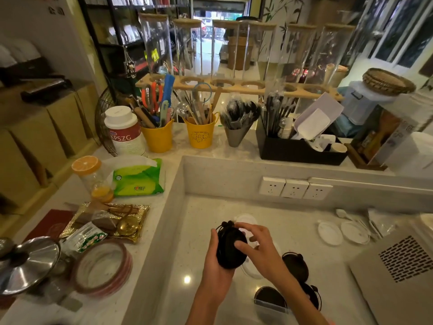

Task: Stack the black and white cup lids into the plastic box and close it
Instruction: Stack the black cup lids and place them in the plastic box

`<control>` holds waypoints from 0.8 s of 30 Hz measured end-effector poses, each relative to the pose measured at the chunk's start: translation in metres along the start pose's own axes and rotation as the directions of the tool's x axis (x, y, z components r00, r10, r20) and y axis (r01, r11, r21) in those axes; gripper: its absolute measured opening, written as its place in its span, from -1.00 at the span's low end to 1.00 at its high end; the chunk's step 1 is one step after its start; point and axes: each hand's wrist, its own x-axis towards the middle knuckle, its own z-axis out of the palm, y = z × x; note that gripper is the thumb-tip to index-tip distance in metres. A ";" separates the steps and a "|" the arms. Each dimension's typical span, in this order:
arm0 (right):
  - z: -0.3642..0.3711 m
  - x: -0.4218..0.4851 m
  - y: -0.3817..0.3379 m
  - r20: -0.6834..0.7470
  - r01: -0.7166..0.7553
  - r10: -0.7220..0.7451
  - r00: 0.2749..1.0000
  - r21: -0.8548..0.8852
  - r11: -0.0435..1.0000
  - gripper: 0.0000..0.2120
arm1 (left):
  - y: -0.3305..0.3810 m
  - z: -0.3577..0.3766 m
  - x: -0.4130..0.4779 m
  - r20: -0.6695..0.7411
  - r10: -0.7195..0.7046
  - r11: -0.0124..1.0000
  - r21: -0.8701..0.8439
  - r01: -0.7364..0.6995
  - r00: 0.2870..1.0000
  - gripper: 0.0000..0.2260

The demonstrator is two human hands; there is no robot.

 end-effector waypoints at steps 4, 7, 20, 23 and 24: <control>0.006 -0.010 0.000 0.035 0.009 -0.009 0.999 -0.006 1.000 -0.58 | -0.001 0.004 -0.004 -0.039 0.081 0.991 0.107 -0.077 0.996 -0.50; 0.008 -0.014 -0.003 0.107 0.021 -0.018 0.994 -0.030 0.999 -0.38 | -0.002 0.009 -0.005 -0.050 0.119 0.982 0.153 -0.110 0.992 -0.40; -0.010 -0.011 -0.003 0.261 0.094 -0.005 0.965 -0.331 0.939 -0.14 | -0.015 0.016 -0.004 -0.011 0.055 0.993 0.106 -0.054 0.998 -0.46; -0.017 -0.009 -0.002 0.333 0.092 -0.015 0.943 -0.219 0.971 -0.29 | -0.016 0.015 0.003 0.001 0.043 0.997 0.065 -0.043 0.999 -0.56; -0.023 -0.005 -0.001 0.333 0.047 0.005 0.943 -0.149 0.988 -0.39 | -0.017 0.015 0.006 0.001 0.041 0.997 0.059 -0.041 0.999 -0.59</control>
